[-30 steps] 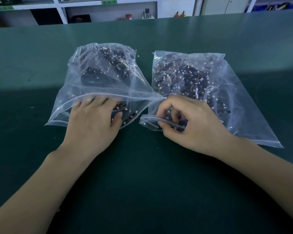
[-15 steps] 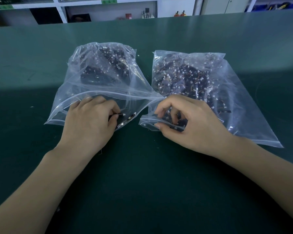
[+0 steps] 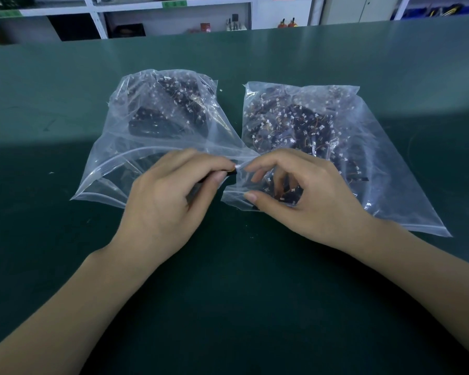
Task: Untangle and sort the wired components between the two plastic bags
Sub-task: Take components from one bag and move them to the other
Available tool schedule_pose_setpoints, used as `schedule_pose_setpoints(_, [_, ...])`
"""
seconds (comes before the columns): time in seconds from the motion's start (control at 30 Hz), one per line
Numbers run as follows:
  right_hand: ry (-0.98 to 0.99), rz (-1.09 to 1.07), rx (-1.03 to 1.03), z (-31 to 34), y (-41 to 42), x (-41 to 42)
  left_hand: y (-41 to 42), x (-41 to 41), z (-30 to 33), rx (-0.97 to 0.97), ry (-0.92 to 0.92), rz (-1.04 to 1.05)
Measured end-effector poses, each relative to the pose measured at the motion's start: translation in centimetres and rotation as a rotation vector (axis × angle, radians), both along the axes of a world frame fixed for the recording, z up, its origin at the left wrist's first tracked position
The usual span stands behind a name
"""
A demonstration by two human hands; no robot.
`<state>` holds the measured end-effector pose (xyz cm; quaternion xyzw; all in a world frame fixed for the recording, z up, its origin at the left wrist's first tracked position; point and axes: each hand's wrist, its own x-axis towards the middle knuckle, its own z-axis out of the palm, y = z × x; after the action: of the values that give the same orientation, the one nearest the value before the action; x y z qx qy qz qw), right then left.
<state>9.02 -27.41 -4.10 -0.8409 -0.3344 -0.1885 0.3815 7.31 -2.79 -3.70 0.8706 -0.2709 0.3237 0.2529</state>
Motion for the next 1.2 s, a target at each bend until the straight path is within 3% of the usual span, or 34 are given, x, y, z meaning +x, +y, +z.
schedule_pose_setpoints(0.2, [0.037,0.071,0.133,0.2,0.3,0.0,-1.7,-0.7,-0.5,-0.160,0.029,-0.154])
schedule_pose_setpoints(0.47, [0.061,0.072,0.245,0.3,0.4,-0.1,-1.9,-1.1,-0.1,-0.362,0.191,-0.155])
schedule_pose_setpoints(1.2, [0.016,0.014,0.187,0.9,0.4,-0.4,-2.0,-1.1,0.1,-0.272,0.174,-0.077])
